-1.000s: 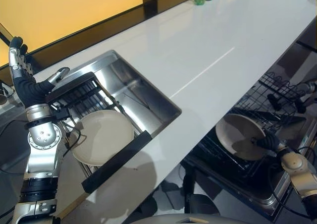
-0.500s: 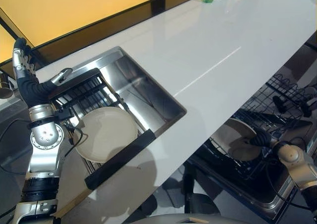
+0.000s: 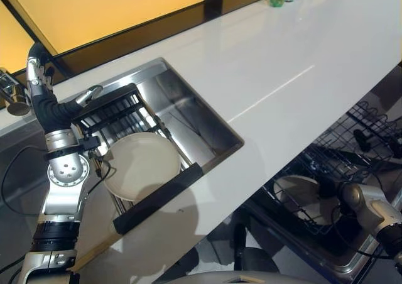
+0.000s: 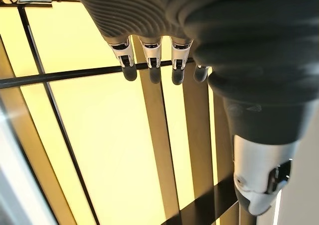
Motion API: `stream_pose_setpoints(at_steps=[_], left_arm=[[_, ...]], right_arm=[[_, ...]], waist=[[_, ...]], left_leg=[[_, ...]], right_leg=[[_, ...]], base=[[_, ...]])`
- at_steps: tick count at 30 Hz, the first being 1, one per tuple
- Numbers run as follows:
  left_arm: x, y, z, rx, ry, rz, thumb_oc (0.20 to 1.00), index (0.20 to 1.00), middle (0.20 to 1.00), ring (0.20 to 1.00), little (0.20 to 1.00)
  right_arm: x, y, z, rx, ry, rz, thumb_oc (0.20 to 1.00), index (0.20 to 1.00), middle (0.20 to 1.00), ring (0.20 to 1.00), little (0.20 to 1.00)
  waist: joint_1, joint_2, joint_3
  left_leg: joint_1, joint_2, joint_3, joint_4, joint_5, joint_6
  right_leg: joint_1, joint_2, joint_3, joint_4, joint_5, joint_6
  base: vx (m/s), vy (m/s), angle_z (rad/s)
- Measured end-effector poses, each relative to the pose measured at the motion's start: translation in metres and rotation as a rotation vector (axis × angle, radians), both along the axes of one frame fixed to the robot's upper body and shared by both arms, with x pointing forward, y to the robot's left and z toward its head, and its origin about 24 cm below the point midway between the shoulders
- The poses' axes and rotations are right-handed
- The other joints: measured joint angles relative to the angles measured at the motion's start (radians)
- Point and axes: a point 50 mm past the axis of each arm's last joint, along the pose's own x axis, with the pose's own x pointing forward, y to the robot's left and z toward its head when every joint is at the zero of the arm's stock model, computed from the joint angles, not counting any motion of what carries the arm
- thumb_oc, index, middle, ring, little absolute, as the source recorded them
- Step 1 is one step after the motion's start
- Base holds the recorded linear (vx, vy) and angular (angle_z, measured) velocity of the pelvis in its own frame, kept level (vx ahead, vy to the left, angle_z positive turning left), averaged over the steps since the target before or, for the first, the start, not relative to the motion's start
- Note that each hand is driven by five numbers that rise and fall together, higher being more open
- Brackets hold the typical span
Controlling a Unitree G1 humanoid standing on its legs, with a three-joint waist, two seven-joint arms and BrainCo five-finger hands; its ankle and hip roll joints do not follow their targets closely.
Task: Pick up plates and place into dishwasher.
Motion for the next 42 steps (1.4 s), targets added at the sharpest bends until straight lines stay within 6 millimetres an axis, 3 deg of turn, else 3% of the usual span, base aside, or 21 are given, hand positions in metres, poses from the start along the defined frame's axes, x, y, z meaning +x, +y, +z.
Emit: stream_pose_setpoints(at_steps=[13,14,15,18,23,32,42], left_arm=[[0.005,-0.003,0.003,0.012,0.015,-0.021,1.000,1.000,1.000,1.000,1.000],[0.005,-0.004,0.003,0.012,0.017,-0.024,1.000,1.000,1.000,1.000,1.000],[0.005,-0.004,0.003,0.012,0.017,-0.024,1.000,1.000,1.000,1.000,1.000],[0.005,-0.004,0.002,0.013,0.023,-0.027,1.000,1.000,1.000,1.000,1.000],[0.007,-0.007,-0.001,0.016,0.046,-0.040,1.000,1.000,1.000,1.000,1.000],[-0.003,0.000,-0.021,-0.003,0.114,-0.009,1.000,1.000,1.000,1.000,1.000],[-0.014,0.017,-0.026,-0.019,0.128,0.044,1.000,1.000,1.000,1.000,1.000]], right_arm=[[-0.003,0.017,-0.026,0.032,0.030,-0.064,0.200,0.200,0.200,0.200,0.200],[-0.004,0.017,-0.028,0.030,0.029,-0.067,0.683,0.683,0.683,0.683,0.683],[-0.005,0.016,-0.029,0.029,0.029,-0.068,1.000,1.000,1.000,1.000,1.000],[-0.011,0.017,-0.035,0.030,0.029,-0.074,1.000,1.000,1.000,1.000,1.000],[-0.016,0.034,-0.047,0.090,0.003,-0.057,1.000,1.000,1.000,1.000,1.000],[-0.044,0.006,-0.045,0.169,-0.142,-0.303,1.000,1.000,1.000,1.000,1.000],[-0.062,0.005,-0.042,0.245,-0.151,-0.388,1.000,1.000,1.000,1.000,1.000]], waist=[[0.001,-0.028,-0.039],[0.001,-0.027,-0.044],[0.000,-0.026,-0.048],[0.000,-0.027,-0.063],[0.000,-0.027,-0.109],[-0.002,-0.010,-0.117],[-0.013,-0.018,-0.114]], left_leg=[[0.016,0.002,-0.007,0.000,0.001,-0.001],[0.017,0.002,-0.009,0.000,0.001,-0.001],[0.017,0.002,-0.010,0.000,0.001,-0.001],[0.018,0.003,-0.014,0.000,0.002,-0.001],[0.020,0.003,-0.019,-0.001,0.003,-0.001],[0.043,0.006,-0.026,-0.005,0.002,-0.001],[0.055,0.005,-0.023,-0.005,-0.002,0.005]], right_leg=[[0.022,-0.001,-0.004,0.000,-0.003,0.000],[0.024,-0.001,-0.005,0.000,-0.003,0.000],[0.025,-0.002,-0.006,0.000,-0.003,0.000],[0.029,-0.002,-0.014,0.000,-0.004,0.000],[0.035,-0.003,-0.017,0.000,-0.005,0.000],[0.064,0.000,-0.026,-0.001,-0.016,0.006],[0.072,0.000,-0.023,-0.001,-0.016,0.006]], base=[[0.00,0.000,0.00],[0.00,0.000,0.00],[0.04,0.015,0.04],[0.05,0.015,0.06],[0.07,-0.002,0.03],[0.07,-0.006,0.03],[0.05,-0.006,-0.01]])
